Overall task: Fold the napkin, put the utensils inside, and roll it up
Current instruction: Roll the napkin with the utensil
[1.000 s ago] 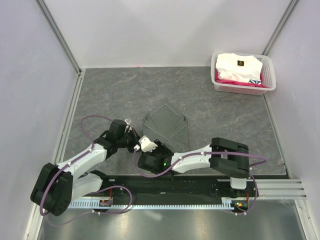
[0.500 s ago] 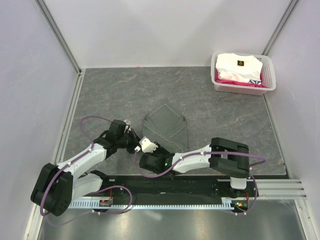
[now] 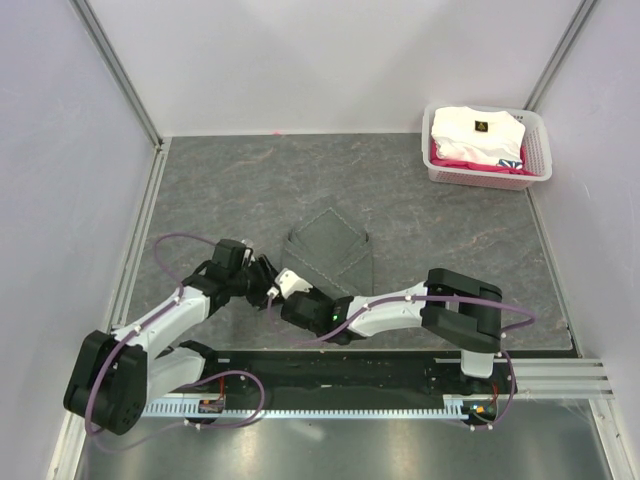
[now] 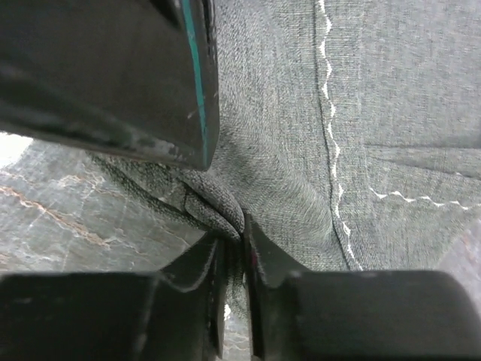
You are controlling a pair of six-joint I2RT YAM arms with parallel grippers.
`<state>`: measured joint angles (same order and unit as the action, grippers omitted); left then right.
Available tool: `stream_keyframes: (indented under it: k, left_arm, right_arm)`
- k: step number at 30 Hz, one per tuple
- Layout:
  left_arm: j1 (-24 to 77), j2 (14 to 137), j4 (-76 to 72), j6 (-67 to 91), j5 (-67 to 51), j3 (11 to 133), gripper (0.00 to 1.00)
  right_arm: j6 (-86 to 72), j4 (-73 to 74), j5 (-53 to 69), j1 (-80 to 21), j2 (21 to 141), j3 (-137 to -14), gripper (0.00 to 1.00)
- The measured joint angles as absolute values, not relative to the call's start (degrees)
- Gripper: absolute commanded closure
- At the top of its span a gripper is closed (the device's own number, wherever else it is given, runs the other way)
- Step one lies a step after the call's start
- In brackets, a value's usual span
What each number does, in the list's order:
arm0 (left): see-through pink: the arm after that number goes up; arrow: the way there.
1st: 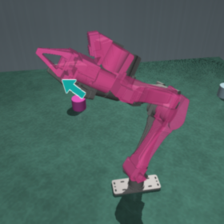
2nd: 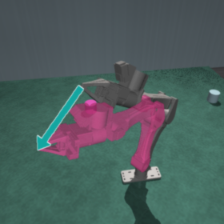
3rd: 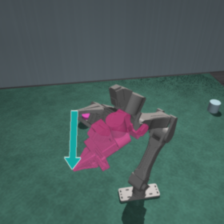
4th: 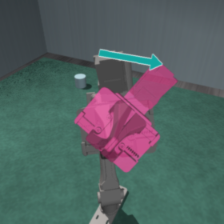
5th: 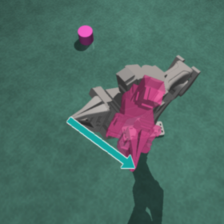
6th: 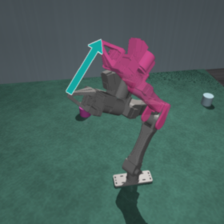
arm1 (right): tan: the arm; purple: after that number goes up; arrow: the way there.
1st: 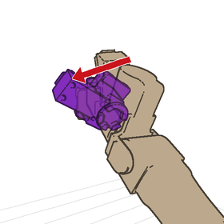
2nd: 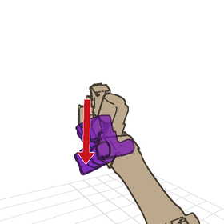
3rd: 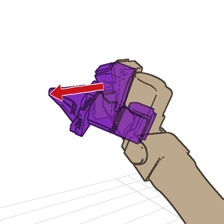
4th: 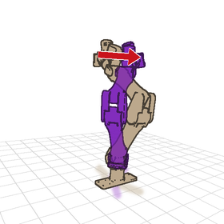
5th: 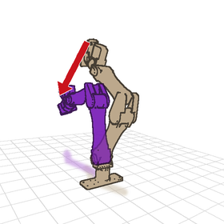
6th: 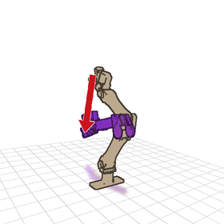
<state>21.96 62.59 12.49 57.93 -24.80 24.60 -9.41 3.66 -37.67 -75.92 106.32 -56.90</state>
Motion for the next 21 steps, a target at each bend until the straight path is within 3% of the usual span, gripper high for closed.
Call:
stream_keyframes:
  k: [3,12,21]
  left_arm:
    - [20.9,61.6,14.5,56.9,-23.7,24.6,0.32]
    - [16.2,58.5,19.6,53.6,-22.5,24.6,0.23]
    - [14.2,52.1,25.6,48.6,-17.6,24.6,0.19]
  right_arm:
    - [-8.7,3.7,-34.9,-74.8,106.0,-57.1,0.85]
    - [-6.8,6.9,-25.1,-72.7,106.0,-60.2,0.87]
    - [-7.4,13.6,-14.9,-71.9,106.0,-64.2,0.88]
